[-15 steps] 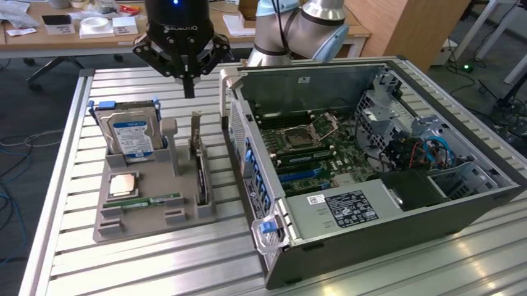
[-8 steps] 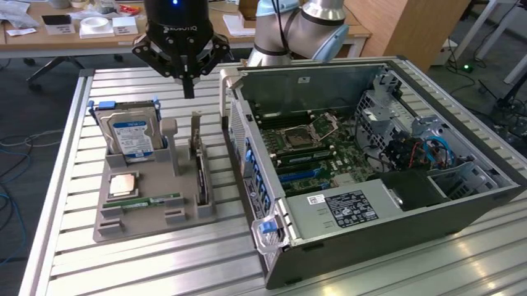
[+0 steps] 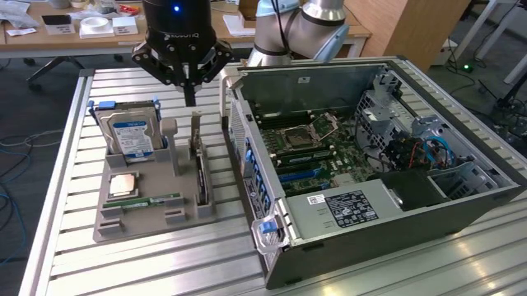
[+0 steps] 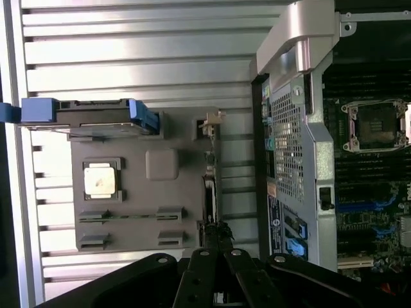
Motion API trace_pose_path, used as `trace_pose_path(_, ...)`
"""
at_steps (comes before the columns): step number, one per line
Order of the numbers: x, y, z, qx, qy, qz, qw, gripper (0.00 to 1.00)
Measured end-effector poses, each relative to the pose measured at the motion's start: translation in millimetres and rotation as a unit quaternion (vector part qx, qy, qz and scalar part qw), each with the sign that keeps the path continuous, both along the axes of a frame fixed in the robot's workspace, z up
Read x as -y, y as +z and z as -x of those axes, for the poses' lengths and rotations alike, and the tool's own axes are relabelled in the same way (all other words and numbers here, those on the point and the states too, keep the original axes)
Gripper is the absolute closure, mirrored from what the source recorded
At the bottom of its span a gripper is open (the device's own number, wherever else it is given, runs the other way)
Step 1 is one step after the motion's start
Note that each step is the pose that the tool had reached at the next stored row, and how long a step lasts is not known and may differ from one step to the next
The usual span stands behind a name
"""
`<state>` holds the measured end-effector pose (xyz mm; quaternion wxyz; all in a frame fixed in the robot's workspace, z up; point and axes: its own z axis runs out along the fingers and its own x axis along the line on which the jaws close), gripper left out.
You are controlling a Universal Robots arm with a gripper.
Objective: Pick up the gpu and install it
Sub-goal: 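Reach for the gpu, then pick up the gpu and move the gpu toward the slot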
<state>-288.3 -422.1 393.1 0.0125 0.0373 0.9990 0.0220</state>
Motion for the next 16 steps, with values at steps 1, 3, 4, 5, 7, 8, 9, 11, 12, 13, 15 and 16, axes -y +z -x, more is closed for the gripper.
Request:
trace_pose_path(1, 2.7, 0.0, 0.0, 0.0000, 0.000, 0.0000, 1.0000, 0.89)
trace_pose_path(3, 7.2, 0.0, 0.1, 0.0000, 0.000, 0.0000, 1.0000, 0.89)
trace_pose_path(4, 9.2, 0.0, 0.1, 0.0000, 0.000, 0.0000, 1.0000, 0.89)
trace_pose_path(5, 11.1, 0.0, 0.1, 0.0000, 0.000, 0.0000, 1.0000, 0.89)
trace_pose_path(7, 14.2, 0.0, 0.0, 0.0000, 0.000, 0.0001, 1.0000, 0.89)
trace_pose_path(8, 15.0, 0.0, 0.0, 0.0000, 0.000, 0.0001, 1.0000, 0.89)
trace_pose_path(9, 15.0, 0.0, 0.0, 0.0000, 0.000, 0.0001, 1.0000, 0.89)
trace_pose_path(11, 15.0, 0.0, 0.0, 0.0000, 0.000, 0.0001, 1.0000, 0.89)
trace_pose_path(12, 15.0, 0.0, 0.1, 0.0000, 0.000, 0.0002, 1.0000, 0.89)
trace_pose_path(13, 15.0, 0.0, 0.0, 0.0000, 0.000, 0.0001, 1.0000, 0.89)
trace_pose_path(15, 15.0, 0.0, 0.1, 0.0000, 0.000, 0.0001, 1.0000, 0.89)
trace_pose_path(16, 15.0, 0.0, 0.1, 0.0000, 0.000, 0.0001, 1.0000, 0.89)
